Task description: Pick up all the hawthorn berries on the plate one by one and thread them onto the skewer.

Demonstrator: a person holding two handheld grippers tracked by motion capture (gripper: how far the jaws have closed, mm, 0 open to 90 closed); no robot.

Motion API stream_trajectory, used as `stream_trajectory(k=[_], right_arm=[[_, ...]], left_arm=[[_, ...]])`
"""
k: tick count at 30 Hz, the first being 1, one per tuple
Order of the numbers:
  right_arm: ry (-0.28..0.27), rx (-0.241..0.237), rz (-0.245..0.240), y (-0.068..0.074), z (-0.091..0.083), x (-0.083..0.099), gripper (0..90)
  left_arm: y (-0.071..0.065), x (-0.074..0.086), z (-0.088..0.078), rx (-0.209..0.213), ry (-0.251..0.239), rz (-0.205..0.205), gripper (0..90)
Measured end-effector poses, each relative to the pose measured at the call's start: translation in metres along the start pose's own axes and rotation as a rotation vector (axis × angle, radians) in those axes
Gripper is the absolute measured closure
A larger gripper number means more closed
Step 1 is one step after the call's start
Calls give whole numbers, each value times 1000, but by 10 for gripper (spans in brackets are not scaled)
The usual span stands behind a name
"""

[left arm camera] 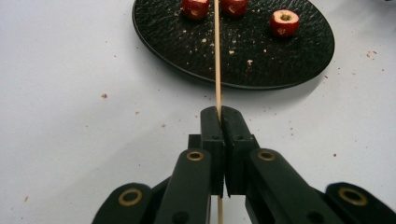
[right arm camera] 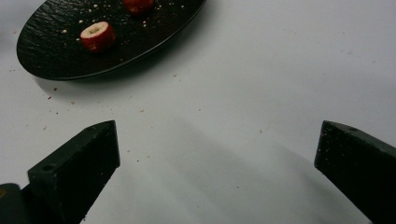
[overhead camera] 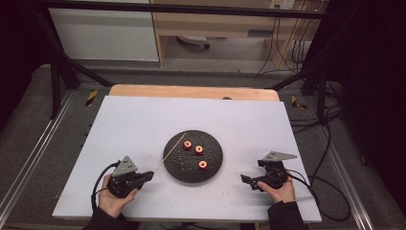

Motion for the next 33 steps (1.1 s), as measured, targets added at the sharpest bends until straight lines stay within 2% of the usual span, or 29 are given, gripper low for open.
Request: stream_trajectory(k=[17,28,33], right_arm=[[28,10,-46,33,19,-19,6],[88,37,-71,54,31,-35,6],[119,35,-89,66,38,-46,12]], left_arm=[[0,10,-4,12,-8,9,881],[0,11,-5,15,-18,1,881],[0,12,-4,15,-16,3,881]])
Point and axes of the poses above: each handheld gripper's, and its own axes: z roughly forward along the jaws, x roughly out of its underside, y roughly to its left, the point moved 10 cm from there along z, roughly forward along the jaws, and after that the axes turned 9 degrees about z, right-handed, at the moved point
